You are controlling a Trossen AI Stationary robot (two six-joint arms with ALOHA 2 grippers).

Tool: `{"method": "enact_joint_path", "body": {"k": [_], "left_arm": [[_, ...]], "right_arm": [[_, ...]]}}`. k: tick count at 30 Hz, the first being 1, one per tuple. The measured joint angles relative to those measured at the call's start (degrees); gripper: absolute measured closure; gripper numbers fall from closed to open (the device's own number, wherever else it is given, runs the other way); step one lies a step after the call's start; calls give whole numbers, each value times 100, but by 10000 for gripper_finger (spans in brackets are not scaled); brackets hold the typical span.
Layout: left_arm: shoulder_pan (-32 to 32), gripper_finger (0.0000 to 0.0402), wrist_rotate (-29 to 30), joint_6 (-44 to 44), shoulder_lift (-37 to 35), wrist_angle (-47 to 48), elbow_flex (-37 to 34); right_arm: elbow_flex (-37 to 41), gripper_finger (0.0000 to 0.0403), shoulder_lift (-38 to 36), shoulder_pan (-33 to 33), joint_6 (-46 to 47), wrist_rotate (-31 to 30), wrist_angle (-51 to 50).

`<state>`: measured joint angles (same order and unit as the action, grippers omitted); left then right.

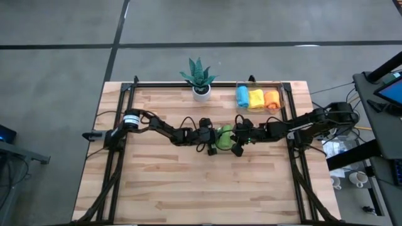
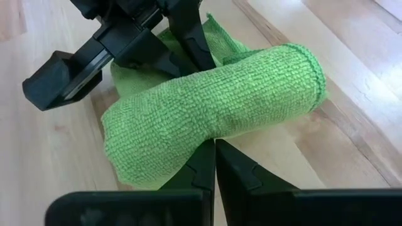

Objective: Roll microfiber towels into tight, uniform cylinder then place into a basket
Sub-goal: Roll the green microfiber cloth

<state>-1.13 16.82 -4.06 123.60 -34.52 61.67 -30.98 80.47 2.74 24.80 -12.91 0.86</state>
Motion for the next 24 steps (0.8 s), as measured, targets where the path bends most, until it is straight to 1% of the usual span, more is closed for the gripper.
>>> {"method": "enact_joint_path", "body": {"k": [8,12,21,24], "left_arm": [[0,402,-2,-41,-78,19,-4],[7,402,-2,-230,-236,162,-7],[7,402,93,-310,-540,449,-72],[12,402,167,-563,-625,465,-151]], "right_arm": [[0,395,-2,0,0,-2,10],[0,395,-2,0,-5,-4,23],[0,394,-2,0,-83,-15,75],[0,394,-2,0,-90,-14,97]]}}
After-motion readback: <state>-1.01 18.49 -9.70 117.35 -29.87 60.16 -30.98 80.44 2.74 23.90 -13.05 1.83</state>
